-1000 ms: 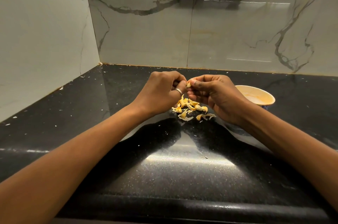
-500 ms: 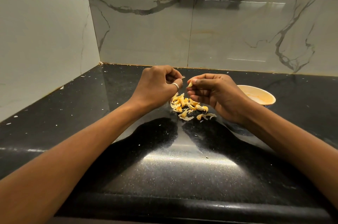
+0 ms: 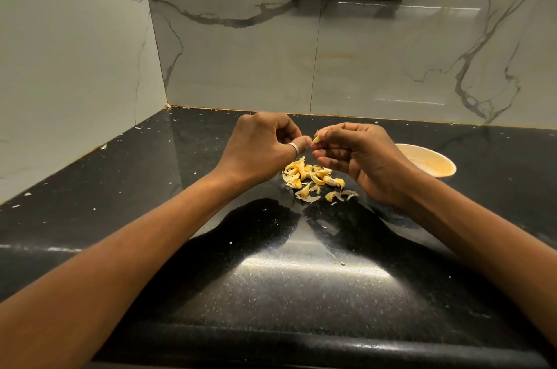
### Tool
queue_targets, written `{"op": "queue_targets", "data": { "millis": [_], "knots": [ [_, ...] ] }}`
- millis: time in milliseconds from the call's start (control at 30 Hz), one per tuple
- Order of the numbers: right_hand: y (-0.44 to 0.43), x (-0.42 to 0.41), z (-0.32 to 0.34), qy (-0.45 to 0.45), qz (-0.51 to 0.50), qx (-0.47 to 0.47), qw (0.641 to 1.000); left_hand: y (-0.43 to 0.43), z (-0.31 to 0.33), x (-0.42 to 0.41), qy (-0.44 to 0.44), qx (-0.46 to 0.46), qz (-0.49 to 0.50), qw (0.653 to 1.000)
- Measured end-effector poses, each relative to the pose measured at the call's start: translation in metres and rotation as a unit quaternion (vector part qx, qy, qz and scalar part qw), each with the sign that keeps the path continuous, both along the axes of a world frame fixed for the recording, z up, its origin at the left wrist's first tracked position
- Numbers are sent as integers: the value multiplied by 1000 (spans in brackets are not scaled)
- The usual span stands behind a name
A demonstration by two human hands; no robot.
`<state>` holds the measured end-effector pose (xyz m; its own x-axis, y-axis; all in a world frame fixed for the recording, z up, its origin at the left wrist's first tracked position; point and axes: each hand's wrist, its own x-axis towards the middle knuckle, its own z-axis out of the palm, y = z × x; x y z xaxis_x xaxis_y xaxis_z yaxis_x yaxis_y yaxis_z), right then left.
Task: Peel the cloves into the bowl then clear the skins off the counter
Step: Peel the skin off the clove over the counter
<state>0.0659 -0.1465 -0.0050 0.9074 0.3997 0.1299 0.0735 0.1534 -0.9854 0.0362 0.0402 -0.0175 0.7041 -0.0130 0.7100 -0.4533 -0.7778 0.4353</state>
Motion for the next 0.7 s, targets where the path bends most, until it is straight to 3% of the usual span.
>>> {"op": "queue_targets", "data": {
  "millis": [167,700],
  "knots": [
    [-1,1,0,-6,-8,7,1000,-5,-1,-3,30,-22,-52,998],
    [1,0,-2,-14,8,-7,1000,-2,-4,0,3,-27,-99,995]
  ]
}}
